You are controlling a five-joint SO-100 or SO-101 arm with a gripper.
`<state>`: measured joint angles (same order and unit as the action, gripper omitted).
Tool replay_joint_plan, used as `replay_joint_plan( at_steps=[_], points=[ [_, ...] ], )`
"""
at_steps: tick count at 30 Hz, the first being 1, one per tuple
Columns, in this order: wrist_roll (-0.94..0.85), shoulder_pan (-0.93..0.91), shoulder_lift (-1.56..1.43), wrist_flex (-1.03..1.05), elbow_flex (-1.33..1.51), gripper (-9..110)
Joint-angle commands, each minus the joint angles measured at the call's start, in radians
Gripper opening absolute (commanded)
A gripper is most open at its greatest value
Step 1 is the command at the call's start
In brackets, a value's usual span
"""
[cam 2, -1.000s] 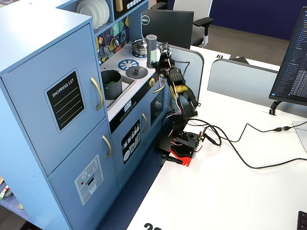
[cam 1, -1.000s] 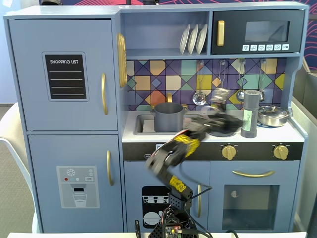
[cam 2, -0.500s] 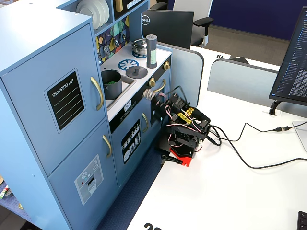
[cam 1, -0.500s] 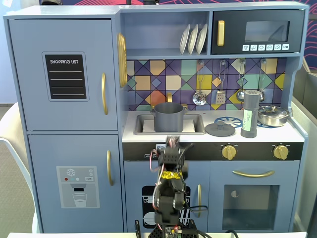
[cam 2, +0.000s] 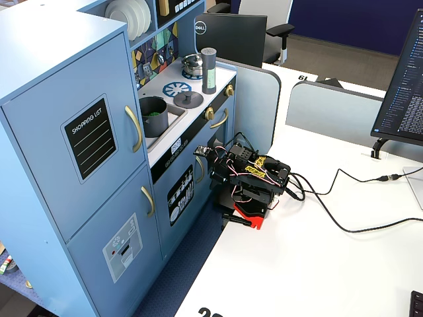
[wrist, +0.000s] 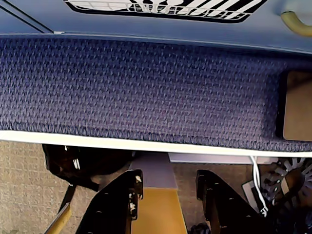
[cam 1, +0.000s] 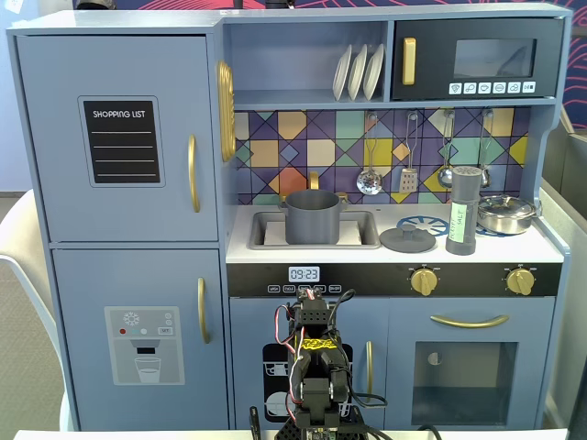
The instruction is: Put salt in the gray recipient
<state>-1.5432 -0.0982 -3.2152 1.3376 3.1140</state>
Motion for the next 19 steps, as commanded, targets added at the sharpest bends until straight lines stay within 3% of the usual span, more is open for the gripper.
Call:
replay_joint_plan(
  at_steps=[1,19],
  points=[
    [0.012,-0.009,-0.005,-0.011,0.002,7],
    [0.011,0.000,-0.005,-0.011,0.003,7]
  ],
)
